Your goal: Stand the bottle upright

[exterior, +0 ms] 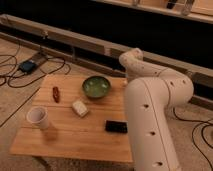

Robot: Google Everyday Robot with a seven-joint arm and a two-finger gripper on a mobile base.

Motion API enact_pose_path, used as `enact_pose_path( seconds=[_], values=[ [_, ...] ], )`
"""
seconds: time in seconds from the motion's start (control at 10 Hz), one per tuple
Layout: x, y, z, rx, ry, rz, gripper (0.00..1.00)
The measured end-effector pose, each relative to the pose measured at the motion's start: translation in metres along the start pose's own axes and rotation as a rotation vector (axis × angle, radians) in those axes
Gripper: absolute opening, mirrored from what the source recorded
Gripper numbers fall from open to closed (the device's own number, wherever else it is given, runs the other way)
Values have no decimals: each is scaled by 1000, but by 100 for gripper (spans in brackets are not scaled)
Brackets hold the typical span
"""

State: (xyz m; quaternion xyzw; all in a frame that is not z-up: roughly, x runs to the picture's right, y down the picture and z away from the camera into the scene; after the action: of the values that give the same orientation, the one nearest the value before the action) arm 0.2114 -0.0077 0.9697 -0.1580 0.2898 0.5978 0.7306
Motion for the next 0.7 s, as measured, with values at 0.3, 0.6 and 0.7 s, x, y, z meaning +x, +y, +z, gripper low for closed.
enact_pose_path(
  seconds=[0.3, 0.6, 0.7],
  values=[
    [-3, 1, 4, -8, 14, -20, 65],
    [0, 4, 13, -21, 34, -33, 65],
    [1, 4, 15, -25, 39, -35, 65]
  ],
)
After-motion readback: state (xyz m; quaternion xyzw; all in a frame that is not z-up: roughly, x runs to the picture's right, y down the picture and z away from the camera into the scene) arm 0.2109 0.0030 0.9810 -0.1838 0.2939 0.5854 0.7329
